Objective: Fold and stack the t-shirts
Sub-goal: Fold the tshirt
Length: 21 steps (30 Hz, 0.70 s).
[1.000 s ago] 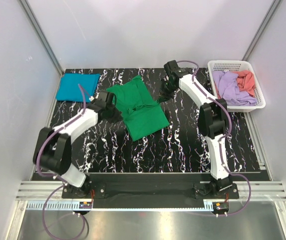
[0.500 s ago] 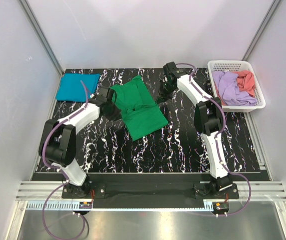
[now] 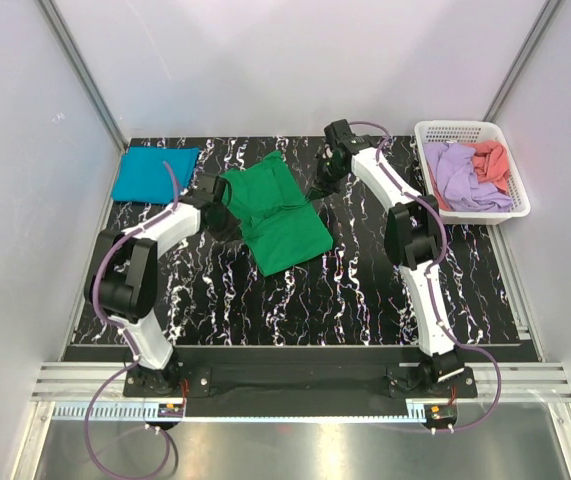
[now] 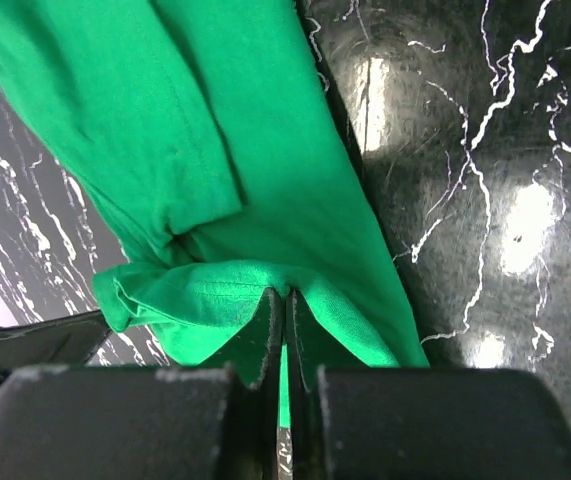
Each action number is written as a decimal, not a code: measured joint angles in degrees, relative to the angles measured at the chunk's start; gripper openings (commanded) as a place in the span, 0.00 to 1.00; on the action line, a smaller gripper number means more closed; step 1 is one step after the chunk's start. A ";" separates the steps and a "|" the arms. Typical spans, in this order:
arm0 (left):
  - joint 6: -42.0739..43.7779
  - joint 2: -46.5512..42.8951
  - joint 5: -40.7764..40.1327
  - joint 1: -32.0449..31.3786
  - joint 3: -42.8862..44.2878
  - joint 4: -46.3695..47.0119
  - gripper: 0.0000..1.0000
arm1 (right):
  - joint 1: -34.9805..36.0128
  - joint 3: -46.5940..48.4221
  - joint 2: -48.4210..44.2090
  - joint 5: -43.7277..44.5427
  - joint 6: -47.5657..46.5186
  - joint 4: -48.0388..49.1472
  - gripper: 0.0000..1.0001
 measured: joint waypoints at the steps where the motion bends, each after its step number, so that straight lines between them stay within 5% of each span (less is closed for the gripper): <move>1: 0.22 0.20 0.17 0.13 0.00 0.22 0.00 | 0.00 0.07 0.39 -0.11 0.07 0.09 0.03; 6: 1.25 2.56 0.81 0.98 2.25 0.24 0.00 | -0.13 0.07 2.34 -0.07 0.48 0.09 0.03; 9: 2.05 4.28 1.05 1.22 3.78 0.37 0.09 | -0.44 0.07 2.86 0.00 0.70 0.11 0.05; 10: 2.38 4.61 1.09 1.25 4.13 0.35 0.20 | -0.63 0.09 2.99 -0.04 0.94 0.17 0.10; 12: 3.08 5.01 1.11 1.31 5.01 -0.11 0.25 | -0.94 0.55 3.28 -0.11 1.40 0.15 0.30; 15: 3.93 5.31 0.70 1.92 7.45 -1.97 0.37 | -1.68 1.92 3.72 -0.26 1.62 0.28 0.43; 21: 7.10 2.75 -0.76 2.56 9.86 -3.58 0.39 | -2.69 2.54 3.58 -1.42 -0.52 0.76 0.42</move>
